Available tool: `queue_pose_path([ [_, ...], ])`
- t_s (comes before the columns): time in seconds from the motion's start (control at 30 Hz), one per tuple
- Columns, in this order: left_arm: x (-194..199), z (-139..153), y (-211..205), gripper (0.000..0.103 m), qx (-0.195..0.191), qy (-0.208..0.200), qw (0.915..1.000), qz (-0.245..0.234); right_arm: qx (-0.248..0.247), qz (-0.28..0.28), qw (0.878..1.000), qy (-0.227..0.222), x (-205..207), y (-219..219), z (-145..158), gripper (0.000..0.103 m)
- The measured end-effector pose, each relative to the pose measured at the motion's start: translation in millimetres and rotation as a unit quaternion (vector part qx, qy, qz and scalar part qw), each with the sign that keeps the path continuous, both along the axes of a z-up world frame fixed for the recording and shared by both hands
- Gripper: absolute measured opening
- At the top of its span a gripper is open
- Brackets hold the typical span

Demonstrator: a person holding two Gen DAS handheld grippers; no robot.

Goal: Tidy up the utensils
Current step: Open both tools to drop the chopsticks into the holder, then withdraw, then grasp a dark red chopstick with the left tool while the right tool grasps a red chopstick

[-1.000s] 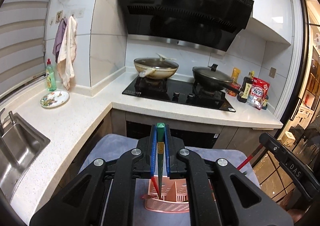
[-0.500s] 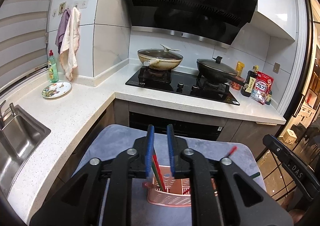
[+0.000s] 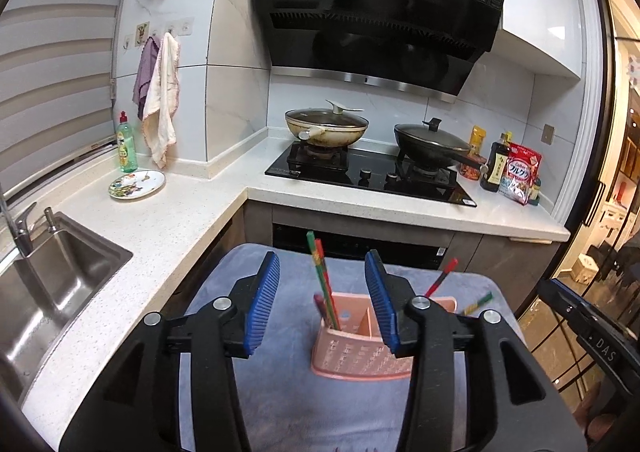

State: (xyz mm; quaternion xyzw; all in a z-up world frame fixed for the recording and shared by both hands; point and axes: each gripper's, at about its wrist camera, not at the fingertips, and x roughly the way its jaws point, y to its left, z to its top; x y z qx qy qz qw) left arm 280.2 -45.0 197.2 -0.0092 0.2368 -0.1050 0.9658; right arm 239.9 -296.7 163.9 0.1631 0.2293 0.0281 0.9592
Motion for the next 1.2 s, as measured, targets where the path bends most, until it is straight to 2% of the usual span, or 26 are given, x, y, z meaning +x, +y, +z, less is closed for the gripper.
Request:
queue_pose_path([
  [0.07,-13,-6,3,0.042,0.014,0.003,0.9999,0.004,-0.002,0.002,1.0,0.006,-17,1,-6,0.021],
  [0.3,-60,-41,16,0.042,0.045,0.032,0.9985,0.008,-0.019,0.015,0.999,0.039,-79,15,-40,0.021],
  [0.57,-106,-95,27,0.042,0.061,0.092,0.9939,0.001,-0.021,0.035,0.995,0.092,-138,36,-93,0.021],
  [0.63,-116,-110,31,0.042,0.064,0.107,0.9922,-0.001,-0.036,0.038,0.992,0.111,-151,45,-111,0.021],
  [0.83,-140,-151,35,0.043,0.076,0.153,0.9853,-0.002,-0.053,0.05,0.985,0.156,-179,61,-153,0.021],
  [0.97,-154,-173,36,0.043,0.082,0.177,0.9808,-0.002,-0.047,0.058,0.981,0.181,-193,70,-176,0.021],
  [1.1,-165,-189,37,0.05,0.087,0.194,0.9772,-0.004,-0.053,0.065,0.977,0.198,-201,79,-192,0.021],
  [1.2,-172,-200,37,0.051,0.088,0.207,0.9744,-0.009,-0.047,0.069,0.974,0.211,-204,84,-204,0.021],
])
